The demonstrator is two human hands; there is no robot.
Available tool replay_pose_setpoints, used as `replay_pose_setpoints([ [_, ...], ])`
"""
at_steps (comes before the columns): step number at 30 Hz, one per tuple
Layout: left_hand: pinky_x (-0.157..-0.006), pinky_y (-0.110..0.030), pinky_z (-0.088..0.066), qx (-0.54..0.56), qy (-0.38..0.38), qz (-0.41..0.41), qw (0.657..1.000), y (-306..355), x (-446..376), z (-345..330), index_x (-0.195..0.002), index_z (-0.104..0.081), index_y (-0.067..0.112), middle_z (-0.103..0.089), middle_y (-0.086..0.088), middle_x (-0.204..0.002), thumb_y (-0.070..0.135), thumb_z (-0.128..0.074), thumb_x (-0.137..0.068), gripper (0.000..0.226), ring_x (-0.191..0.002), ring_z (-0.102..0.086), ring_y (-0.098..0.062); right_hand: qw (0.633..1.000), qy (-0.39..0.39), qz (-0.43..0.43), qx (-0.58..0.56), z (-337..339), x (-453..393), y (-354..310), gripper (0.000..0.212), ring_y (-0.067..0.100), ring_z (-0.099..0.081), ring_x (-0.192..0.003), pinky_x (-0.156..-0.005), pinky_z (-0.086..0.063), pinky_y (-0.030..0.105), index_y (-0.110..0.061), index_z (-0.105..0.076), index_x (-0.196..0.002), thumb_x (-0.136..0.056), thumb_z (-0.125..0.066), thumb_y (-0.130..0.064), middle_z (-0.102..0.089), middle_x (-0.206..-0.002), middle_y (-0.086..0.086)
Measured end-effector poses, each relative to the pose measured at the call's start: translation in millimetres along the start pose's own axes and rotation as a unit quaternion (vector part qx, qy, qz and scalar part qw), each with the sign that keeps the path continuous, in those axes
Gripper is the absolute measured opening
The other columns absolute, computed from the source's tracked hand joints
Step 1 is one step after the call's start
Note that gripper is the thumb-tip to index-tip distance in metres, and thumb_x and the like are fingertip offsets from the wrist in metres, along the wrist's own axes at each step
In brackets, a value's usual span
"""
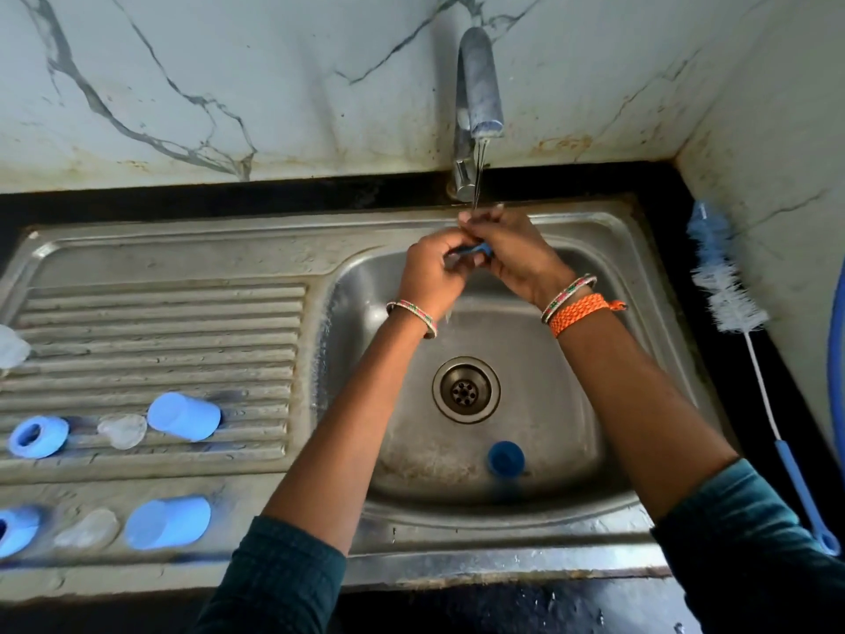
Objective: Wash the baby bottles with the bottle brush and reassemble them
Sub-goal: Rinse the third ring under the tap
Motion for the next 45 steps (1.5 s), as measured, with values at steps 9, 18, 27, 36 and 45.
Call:
replay_pose_setpoints([
  [9,-0.070,-0.026,-0.053,0.209,0.106,0.214,0.948,-22.1,14.0,39.6,-0.078,-0.067,0.011,-0.069,0.008,-0.070,-0.002,-0.050,-0.092,0.026,-0.076,-0.063,-0.012,0.999,0.021,-0.001,0.042,-12.6,-0.3,14.4,0.032,0.018,-0.063,-0.055,-0.057,-0.054,0.030,-0.002,-0.060,-0.071,-0.093,-0.042,0.010,-0.063,-0.067,0.010],
  [18,-0.058,-0.019,-0.049,0.280,0.040,0.242,0.928,-0.8,24.6,23.6,-0.083,-0.062,0.012,-0.066,-0.002,-0.072,-0.006,-0.049,-0.091,0.024,-0.066,-0.059,-0.015,0.961,0.252,0.069,0.095,-11.0,3.3,-9.4,0.020,0.024,-0.063,-0.068,-0.065,-0.057,0.041,-0.007,-0.057,-0.079,-0.094,-0.045,0.001,-0.062,-0.085,0.009],
  [27,-0.068,-0.021,-0.056,0.361,-0.022,0.277,0.890,18.1,60.6,18.1,-0.078,-0.060,0.002,-0.069,-0.002,-0.059,-0.012,-0.050,-0.090,0.021,-0.058,-0.068,-0.011,0.985,0.085,-0.055,0.140,-37.0,35.0,8.6,0.047,0.020,-0.057,-0.093,-0.075,-0.052,0.034,-0.013,-0.027,-0.118,-0.081,-0.052,0.004,-0.054,-0.099,0.010],
  [36,-0.055,-0.018,-0.056,0.445,0.013,0.331,0.832,10.3,89.3,80.3,-0.090,-0.058,0.000,-0.068,-0.010,-0.068,-0.013,-0.037,-0.094,0.026,-0.057,-0.069,-0.015,0.965,-0.056,0.062,0.249,-83.8,82.9,5.9,0.044,0.017,-0.061,-0.103,-0.080,-0.052,0.017,-0.011,-0.056,-0.128,-0.086,-0.067,-0.006,-0.061,-0.113,0.007],
  [45,-0.092,-0.026,-0.045,-0.150,-0.026,0.194,0.969,-23.5,113.0,208.5,-0.107,-0.069,0.010,-0.068,-0.008,-0.114,0.005,-0.054,-0.086,0.026,-0.111,-0.061,-0.022,0.862,0.080,0.025,0.501,-173.8,73.0,38.2,0.042,0.036,-0.058,-0.107,-0.086,-0.045,0.036,-0.010,-0.057,-0.118,-0.081,-0.071,-0.025,-0.062,-0.118,0.015],
])
Point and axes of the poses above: each hand's wrist, its own x-axis away from the middle knuckle, its own z-axis out of the back of the hand, y = z × x, the point moved 3 cm from there along -x, towards the middle knuckle
